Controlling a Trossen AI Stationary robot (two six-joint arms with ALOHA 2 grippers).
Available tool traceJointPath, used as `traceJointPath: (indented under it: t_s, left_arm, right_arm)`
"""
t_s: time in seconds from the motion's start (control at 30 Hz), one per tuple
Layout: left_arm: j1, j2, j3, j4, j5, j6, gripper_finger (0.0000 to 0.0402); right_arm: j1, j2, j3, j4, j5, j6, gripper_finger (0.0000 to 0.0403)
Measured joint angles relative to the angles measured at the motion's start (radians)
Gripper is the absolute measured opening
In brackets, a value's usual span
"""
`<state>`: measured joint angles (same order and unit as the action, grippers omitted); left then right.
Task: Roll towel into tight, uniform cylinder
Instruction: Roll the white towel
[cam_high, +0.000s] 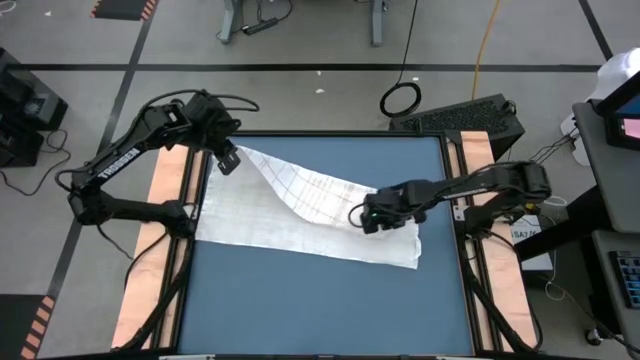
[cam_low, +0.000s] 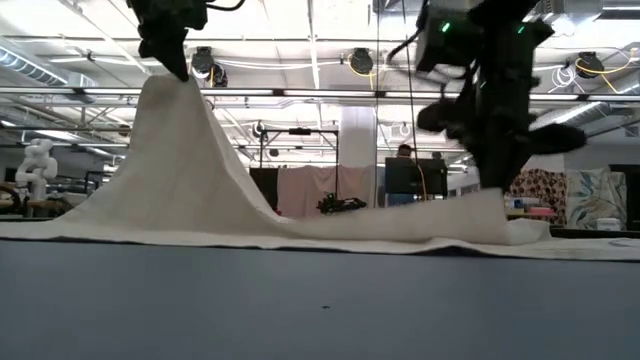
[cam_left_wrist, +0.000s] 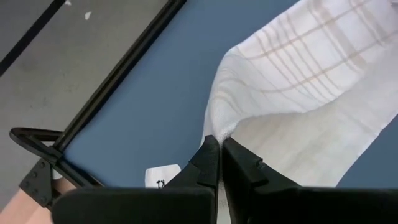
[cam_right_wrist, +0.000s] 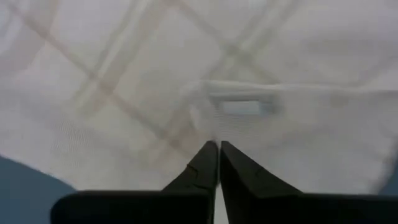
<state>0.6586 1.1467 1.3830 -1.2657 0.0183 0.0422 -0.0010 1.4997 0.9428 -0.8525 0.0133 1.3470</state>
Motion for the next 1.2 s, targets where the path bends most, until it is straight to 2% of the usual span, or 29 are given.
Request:
traceJointPath:
  t_s: [0.17, 0.27, 0.33, 0.43, 0.53, 0.6, 0.7, 0.93, 1.1, 1.2]
  left_arm:
    - [0.0, -0.011, 0.0, 0.004, 0.019, 0.047, 0.0012]
    - [0.0, -0.023, 0.0, 0.02, 0.085, 0.125, 0.0012]
    - [0.0, -0.027, 0.001, 0.04, 0.091, 0.148, 0.0012]
    - [0.005, -0.025, 0.001, 0.056, 0.047, 0.165, 0.0012]
    - [0.017, -0.02, 0.0, 0.072, -0.011, 0.206, 0.0012]
    - [0.027, -0.008, -0.001, 0.085, -0.034, 0.206, 0.0012]
    - [0.038, 0.002, -0.003, 0.056, -0.035, 0.2, 0.0012]
    - [0.038, 0.003, -0.003, -0.121, 0.097, 0.199, 0.0012]
    - [0.038, 0.003, -0.003, -0.225, 0.203, 0.198, 0.0012]
    - [0.038, 0.003, -0.003, -0.265, 0.224, 0.188, 0.0012]
  right_arm:
    - [0.001, -0.169, 0.0, -0.136, 0.062, 0.034, 0.0004]
    - [0.0, -0.28, 0.0, -0.13, 0.166, 0.09, 0.0002]
    - [-0.003, -0.343, 0.0, -0.131, 0.26, 0.137, 0.0002]
    - [-0.02, -0.408, 0.0, -0.146, 0.387, 0.181, 0.0001]
    - [-0.058, -0.431, 0.0, -0.175, 0.434, 0.167, 0.0001]
    - [-0.082, -0.43, 0.0, -0.193, 0.411, 0.127, 0.0001]
    - [-0.091, -0.43, 0.0, -0.228, 0.312, 0.099, 0.0001]
    - [-0.015, -0.442, 0.0, -0.346, 0.042, 0.108, 0.0]
    - [0.077, -0.443, 0.0, -0.395, -0.024, 0.146, 0.0]
    - [0.133, -0.443, 0.0, -0.376, -0.043, 0.23, 0.0]
